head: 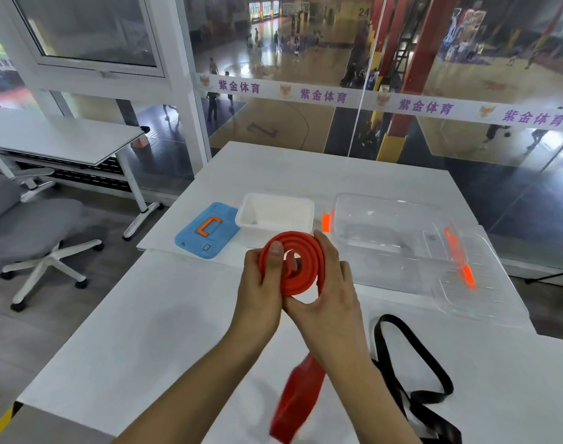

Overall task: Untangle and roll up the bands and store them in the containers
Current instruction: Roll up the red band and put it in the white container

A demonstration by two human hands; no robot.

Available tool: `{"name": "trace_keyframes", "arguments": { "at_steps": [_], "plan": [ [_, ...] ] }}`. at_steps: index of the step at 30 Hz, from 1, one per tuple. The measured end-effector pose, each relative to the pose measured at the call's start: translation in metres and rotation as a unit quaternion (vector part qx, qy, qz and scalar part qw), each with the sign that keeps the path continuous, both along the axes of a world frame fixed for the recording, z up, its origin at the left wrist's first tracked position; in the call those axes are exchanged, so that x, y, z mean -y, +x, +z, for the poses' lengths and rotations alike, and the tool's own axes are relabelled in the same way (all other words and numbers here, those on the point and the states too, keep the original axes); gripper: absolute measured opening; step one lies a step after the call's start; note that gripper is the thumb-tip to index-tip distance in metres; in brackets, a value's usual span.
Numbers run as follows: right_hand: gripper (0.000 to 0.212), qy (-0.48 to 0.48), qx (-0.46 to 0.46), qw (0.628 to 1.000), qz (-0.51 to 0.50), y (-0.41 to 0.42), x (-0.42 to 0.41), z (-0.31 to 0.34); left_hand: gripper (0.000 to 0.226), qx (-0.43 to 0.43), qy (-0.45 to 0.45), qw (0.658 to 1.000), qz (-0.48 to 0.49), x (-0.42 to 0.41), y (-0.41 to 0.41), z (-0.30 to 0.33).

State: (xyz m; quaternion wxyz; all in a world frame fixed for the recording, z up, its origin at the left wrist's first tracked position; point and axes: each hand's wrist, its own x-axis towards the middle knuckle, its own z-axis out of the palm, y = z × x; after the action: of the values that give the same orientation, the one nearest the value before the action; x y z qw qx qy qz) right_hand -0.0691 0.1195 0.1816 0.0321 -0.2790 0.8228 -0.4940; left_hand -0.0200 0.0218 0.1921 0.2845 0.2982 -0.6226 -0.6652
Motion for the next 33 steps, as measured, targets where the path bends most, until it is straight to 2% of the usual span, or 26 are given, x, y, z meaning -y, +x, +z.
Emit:
{"name": "trace_keyframes", "arguments": {
  "at_steps": [4,7,10,13,15,21,25,27,30,33],
  "plan": [
    [0.101,-0.002,-0.017,0.998,0.055,-0.018,-0.008,-0.004,0.039,-0.004,0.052,0.995,-0.083,0.018,0.011,-0.001],
    [0.101,0.047,-0.039,0.991,0.119,-0.032,-0.02,0.003,0.043,-0.005,0.029,0.986,-0.164,0.047,0.021,0.0],
    [0.102,0.117,-0.069,0.97,0.204,-0.034,-0.025,0.014,0.05,0.032,-0.006,0.954,-0.297,0.068,0.028,0.016],
    [0.103,0.147,-0.079,0.956,0.24,-0.026,-0.022,0.016,0.038,0.113,-0.091,0.913,-0.381,0.074,0.029,0.033],
    [0.104,0.15,-0.081,0.955,0.241,-0.022,-0.023,0.015,0.032,0.133,-0.117,0.908,-0.38,0.074,0.03,0.038],
    [0.111,0.141,-0.02,0.966,0.218,-0.026,-0.031,0.012,0.03,0.097,-0.163,0.935,-0.298,0.058,0.032,0.028],
    [0.073,0.177,-0.018,0.96,0.215,-0.032,-0.036,0.019,0.034,0.07,-0.16,0.947,-0.269,0.047,0.029,0.024],
    [0.062,0.173,-0.002,0.96,0.218,-0.034,-0.039,0.024,0.037,0.056,-0.159,0.953,-0.252,0.042,0.029,0.023],
    [0.056,0.134,0.014,0.968,0.211,-0.036,-0.042,0.026,0.04,0.019,-0.127,0.969,-0.211,0.035,0.029,0.024],
    [0.065,0.067,0.012,0.979,0.193,-0.032,-0.042,0.022,0.041,-0.019,-0.094,0.982,-0.162,0.031,0.028,0.024]
  ]
}}
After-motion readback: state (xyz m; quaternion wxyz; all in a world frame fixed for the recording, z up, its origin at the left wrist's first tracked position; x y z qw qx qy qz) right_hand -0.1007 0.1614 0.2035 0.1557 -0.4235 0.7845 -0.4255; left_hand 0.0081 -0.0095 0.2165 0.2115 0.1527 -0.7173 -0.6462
